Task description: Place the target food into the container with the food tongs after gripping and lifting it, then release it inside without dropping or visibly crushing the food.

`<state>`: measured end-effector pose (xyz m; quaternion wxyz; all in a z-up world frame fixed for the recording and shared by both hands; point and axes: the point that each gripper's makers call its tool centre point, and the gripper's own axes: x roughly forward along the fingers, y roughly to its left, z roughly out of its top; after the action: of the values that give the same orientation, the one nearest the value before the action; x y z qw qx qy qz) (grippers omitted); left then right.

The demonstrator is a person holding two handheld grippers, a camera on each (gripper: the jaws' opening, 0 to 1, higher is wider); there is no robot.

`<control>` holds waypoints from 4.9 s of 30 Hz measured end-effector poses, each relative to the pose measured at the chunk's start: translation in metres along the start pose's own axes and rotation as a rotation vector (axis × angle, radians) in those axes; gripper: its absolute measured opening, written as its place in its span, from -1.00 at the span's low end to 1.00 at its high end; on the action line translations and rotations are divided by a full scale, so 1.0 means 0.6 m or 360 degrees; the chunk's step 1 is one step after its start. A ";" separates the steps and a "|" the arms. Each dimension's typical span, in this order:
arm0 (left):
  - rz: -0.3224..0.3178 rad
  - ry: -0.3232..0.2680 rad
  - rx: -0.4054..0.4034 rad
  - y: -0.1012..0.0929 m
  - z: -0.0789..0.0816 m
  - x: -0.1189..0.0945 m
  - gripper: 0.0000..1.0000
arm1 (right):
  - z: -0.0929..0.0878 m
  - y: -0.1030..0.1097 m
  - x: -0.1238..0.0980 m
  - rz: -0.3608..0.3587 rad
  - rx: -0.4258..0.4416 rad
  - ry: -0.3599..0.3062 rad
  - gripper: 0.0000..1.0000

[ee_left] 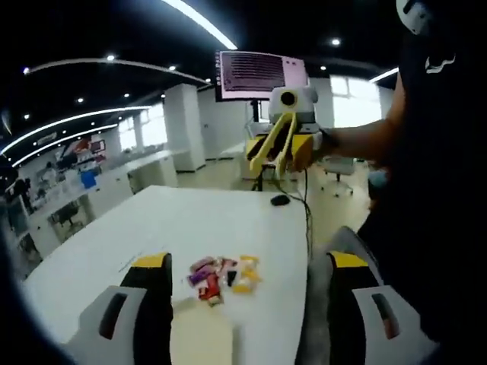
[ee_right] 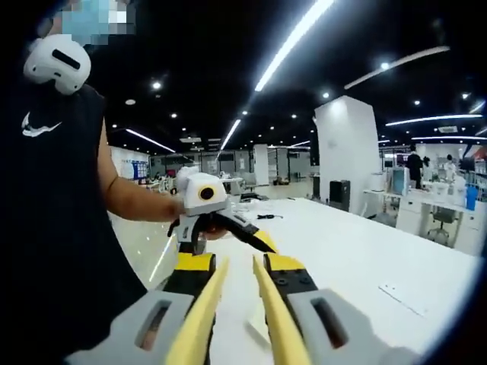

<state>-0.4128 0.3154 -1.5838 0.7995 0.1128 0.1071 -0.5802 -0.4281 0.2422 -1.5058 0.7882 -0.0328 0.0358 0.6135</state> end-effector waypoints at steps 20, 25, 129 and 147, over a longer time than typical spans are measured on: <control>0.0383 0.0151 -0.0122 -0.004 -0.220 -0.040 0.97 | -0.058 -0.044 -0.039 -0.0235 0.0047 0.0140 -0.52; 0.0396 0.0139 -0.0173 -0.020 -0.233 -0.028 0.95 | -0.077 -0.039 -0.043 -0.0218 0.0061 0.0206 -0.51; 0.0431 0.0272 -0.0442 -0.038 -0.323 0.006 0.93 | -0.516 -0.148 -0.037 -0.0343 -0.0084 0.1025 -0.46; 0.0432 0.0292 -0.0461 -0.037 -0.329 0.006 0.91 | -0.540 -0.159 -0.027 -0.0333 0.0134 0.1086 -0.45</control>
<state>-0.4408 0.3657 -1.7737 0.8651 0.0624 0.2456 -0.4329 -0.3447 0.1724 -1.8260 0.7901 -0.2067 0.3188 0.4810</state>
